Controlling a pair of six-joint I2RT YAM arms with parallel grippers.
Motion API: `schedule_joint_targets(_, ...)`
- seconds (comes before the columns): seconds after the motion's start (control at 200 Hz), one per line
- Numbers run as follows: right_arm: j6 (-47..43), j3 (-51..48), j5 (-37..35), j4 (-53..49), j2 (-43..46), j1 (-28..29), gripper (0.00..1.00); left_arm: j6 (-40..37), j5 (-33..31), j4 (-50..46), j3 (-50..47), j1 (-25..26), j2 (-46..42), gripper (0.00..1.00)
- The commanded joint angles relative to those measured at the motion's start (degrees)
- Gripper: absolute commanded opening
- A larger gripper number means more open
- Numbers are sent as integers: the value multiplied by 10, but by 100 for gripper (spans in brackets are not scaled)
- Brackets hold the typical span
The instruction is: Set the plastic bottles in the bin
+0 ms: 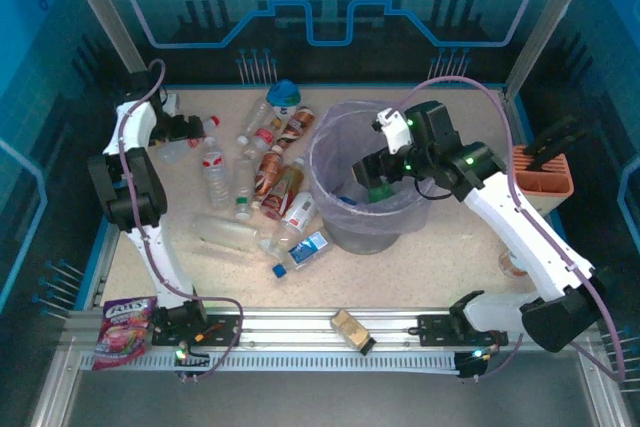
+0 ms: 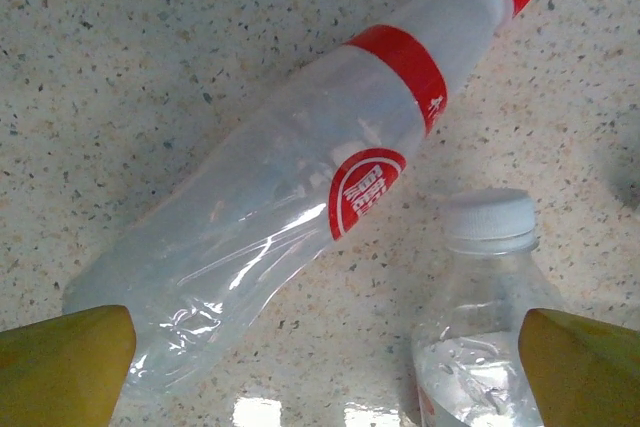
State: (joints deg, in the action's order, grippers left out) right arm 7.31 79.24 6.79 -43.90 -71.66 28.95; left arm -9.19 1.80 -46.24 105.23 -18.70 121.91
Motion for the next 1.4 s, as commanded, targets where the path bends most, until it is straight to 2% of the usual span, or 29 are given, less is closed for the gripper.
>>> schedule_joint_targets(0.0,13,23,18,-2,24,-15,87,-8,-3,-22,-8,-8,16,99)
schedule_joint_targets(0.075,16,24,17,-4,28,-22,88,-3,16,-34,-2,-8,25,95)
schedule_joint_targets(0.43,28,21,16,-8,33,-37,88,11,16,-59,-11,-7,31,76)
schedule_joint_targets(0.555,29,19,18,-7,33,-40,88,15,15,-59,-23,-7,27,66)
schedule_joint_targets(0.605,29,21,21,-7,30,-42,88,12,4,-58,-26,-7,26,71)
schedule_joint_targets(0.64,29,23,24,-8,30,-43,88,11,1,-54,-28,-7,24,82)
schedule_joint_targets(0.675,30,23,26,-7,28,-43,88,8,-1,-46,-33,-7,20,87)
schedule_joint_targets(0.74,31,23,28,-6,28,-42,88,9,8,-43,-32,-7,10,89)
schedule_joint_targets(0.911,40,23,31,-4,22,-43,88,26,103,-10,-41,-6,-59,89)
schedule_joint_targets(1.001,39,24,31,-4,18,-43,88,36,102,0,-28,-8,-86,91)
schedule_joint_targets(1.116,39,15,30,4,13,-43,88,106,50,-15,23,-14,-76,92)
schedule_joint_targets(1.246,37,13,30,6,1,-42,88,254,-13,-8,54,-20,-50,94)
schedule_joint_targets(1.391,26,21,29,-4,-9,-43,88,445,14,87,-6,-18,-53,94)
